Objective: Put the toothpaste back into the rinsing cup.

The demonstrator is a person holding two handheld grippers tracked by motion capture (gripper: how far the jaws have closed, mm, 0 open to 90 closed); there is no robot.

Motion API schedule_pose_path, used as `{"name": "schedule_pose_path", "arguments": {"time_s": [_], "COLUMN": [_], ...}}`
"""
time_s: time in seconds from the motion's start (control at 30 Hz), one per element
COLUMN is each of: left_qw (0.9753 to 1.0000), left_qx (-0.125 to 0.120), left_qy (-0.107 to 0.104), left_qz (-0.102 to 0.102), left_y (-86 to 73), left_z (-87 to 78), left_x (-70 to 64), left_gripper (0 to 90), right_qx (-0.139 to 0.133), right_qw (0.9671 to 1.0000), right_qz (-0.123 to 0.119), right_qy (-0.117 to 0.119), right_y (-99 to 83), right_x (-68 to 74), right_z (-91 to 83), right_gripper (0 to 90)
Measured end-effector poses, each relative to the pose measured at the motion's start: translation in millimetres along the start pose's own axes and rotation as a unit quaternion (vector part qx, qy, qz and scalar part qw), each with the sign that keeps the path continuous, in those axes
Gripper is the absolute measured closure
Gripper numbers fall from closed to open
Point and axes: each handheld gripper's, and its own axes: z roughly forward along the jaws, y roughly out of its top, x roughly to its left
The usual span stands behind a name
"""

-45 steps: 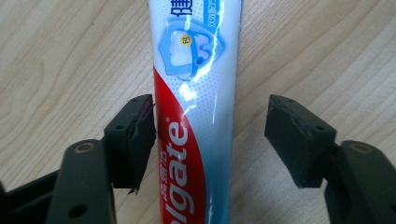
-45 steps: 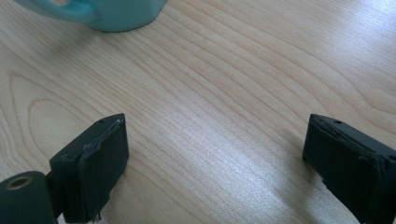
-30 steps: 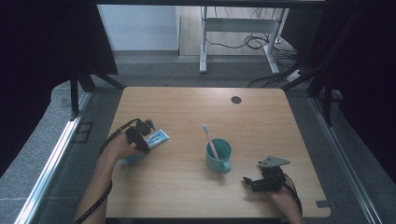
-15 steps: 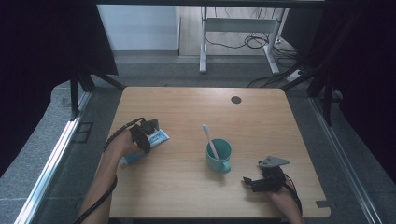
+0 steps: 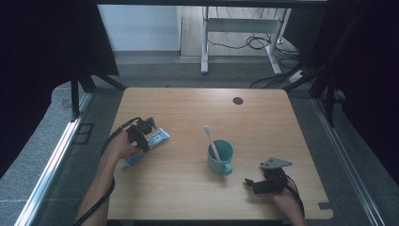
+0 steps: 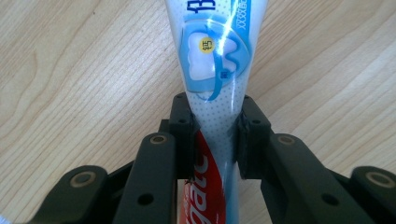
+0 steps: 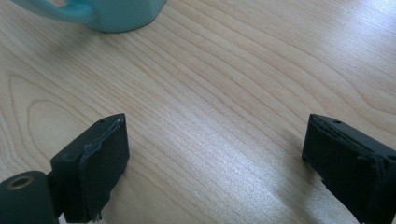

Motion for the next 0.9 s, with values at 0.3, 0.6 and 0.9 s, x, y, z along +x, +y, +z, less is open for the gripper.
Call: {"name": "schedule_pose_path", "arguments": {"time_s": [0.3, 0.6, 0.9], "left_qw": [0.9991, 0.9966, 0.9921], "left_qx": [-0.039, -0.079, -0.120], "left_qy": [-0.014, -0.024, -0.033], "left_qz": [-0.004, 0.001, 0.015], "left_y": [-5.9, -8.7, -14.8], "left_z": [-3.5, -10.1, -18.3], "left_x": [-3.0, -10.8, -19.9], "left_gripper": [73.0, 73.0, 73.0], "right_qx": [0.000, 0.000, 0.000], "right_qw": [1.0000, 1.0000, 1.0000], "right_qz": [0.000, 0.000, 0.000], "right_qy": [0.000, 0.000, 0.000], "right_y": [0.0, 0.0, 0.0], "right_x": [0.0, 0.0, 0.0], "right_z": [0.0, 0.0, 0.0], "right_gripper": [7.1, 7.2, 7.1]}}
